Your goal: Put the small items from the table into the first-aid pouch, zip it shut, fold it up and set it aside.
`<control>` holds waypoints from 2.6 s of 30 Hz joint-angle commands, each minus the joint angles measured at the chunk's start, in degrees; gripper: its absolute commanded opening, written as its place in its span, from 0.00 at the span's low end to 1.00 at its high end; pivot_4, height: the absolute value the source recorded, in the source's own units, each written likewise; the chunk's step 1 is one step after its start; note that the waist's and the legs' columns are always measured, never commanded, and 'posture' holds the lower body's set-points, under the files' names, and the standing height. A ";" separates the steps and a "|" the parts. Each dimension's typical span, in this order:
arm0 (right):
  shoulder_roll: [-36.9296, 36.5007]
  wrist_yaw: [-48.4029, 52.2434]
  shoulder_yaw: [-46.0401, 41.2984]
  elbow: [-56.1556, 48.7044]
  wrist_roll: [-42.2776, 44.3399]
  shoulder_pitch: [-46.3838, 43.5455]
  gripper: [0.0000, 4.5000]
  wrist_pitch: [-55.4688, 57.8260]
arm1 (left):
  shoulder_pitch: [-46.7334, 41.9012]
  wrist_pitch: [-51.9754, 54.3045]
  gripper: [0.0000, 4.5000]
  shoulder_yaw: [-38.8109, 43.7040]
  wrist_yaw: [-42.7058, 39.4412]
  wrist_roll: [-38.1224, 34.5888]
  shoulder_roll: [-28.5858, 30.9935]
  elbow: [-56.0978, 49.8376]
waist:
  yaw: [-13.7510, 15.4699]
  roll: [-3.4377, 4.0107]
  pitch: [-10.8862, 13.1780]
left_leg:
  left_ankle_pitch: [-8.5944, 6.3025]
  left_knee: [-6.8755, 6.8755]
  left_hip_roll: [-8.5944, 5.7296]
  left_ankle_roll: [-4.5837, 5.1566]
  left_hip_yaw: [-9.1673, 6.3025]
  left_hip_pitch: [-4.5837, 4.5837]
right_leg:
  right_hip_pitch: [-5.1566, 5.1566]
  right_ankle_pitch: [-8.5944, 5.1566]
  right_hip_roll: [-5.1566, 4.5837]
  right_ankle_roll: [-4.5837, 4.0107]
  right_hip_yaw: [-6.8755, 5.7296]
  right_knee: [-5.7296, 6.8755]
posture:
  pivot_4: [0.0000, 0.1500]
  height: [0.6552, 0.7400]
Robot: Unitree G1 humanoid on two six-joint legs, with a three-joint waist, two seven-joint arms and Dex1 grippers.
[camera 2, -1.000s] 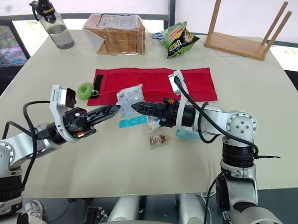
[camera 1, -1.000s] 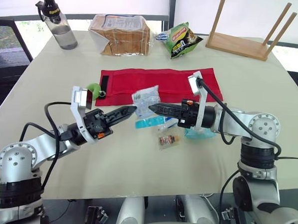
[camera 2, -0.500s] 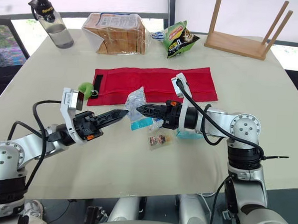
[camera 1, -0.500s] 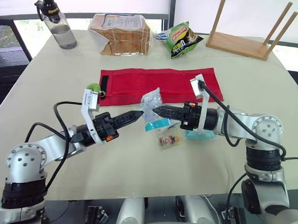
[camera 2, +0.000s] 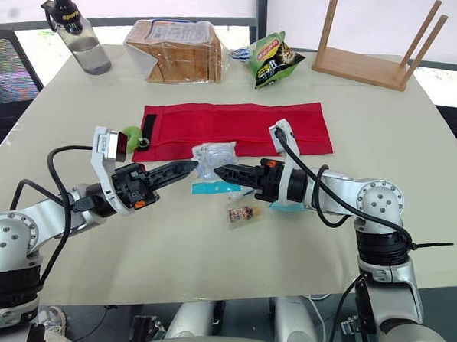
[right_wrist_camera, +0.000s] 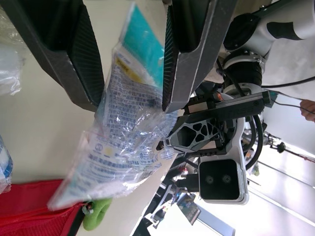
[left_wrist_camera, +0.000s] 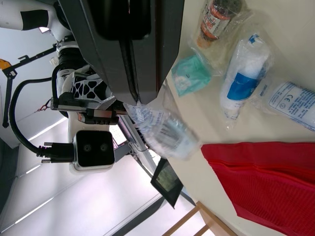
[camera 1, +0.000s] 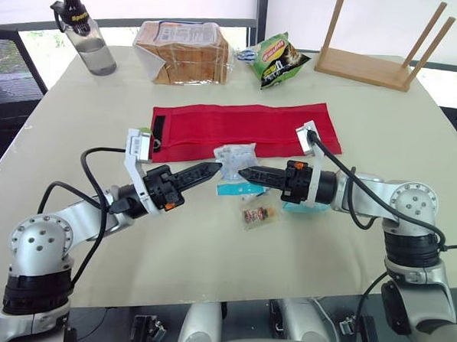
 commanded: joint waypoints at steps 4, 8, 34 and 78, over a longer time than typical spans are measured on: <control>0.25 -1.69 -0.23 0.07 3.71 -1.30 0.43 -2.83 | 0.31 -0.84 0.00 0.68 -1.11 -0.52 1.01 -2.74 | -0.01 0.00 0.00 | 0.00 0.00 0.00 0.00 0.00 0.00 | 0.00 0.00 0.00 0.00 0.00 -0.01 | 1.00 1.00; 0.23 -3.45 0.14 0.33 7.27 -1.79 0.43 -4.26 | 0.85 -0.90 0.00 0.39 -2.28 1.30 1.24 -3.65 | -0.02 0.00 0.01 | 0.00 -0.01 0.00 0.00 0.00 0.00 | 0.00 0.00 0.00 0.00 0.00 -0.01 | 1.00 1.00; -4.10 -5.12 1.75 -0.24 15.65 0.41 0.00 -9.12 | 3.42 -3.43 0.30 1.82 -8.33 16.54 2.97 -1.86 | 0.02 0.03 0.04 | 0.00 -0.07 0.02 0.00 0.03 0.01 | -0.02 -0.04 0.00 -0.05 0.03 -0.05 | 1.00 1.00; -7.41 -5.12 2.44 -11.19 14.60 7.39 0.00 -19.03 | -43.96 -50.45 0.47 -25.98 -38.41 97.99 2.25 67.38 | 0.12 -0.01 0.09 | 0.00 0.10 0.01 0.03 -0.12 -0.93 | -0.72 0.02 0.01 0.03 -0.19 0.04 | 1.00 1.00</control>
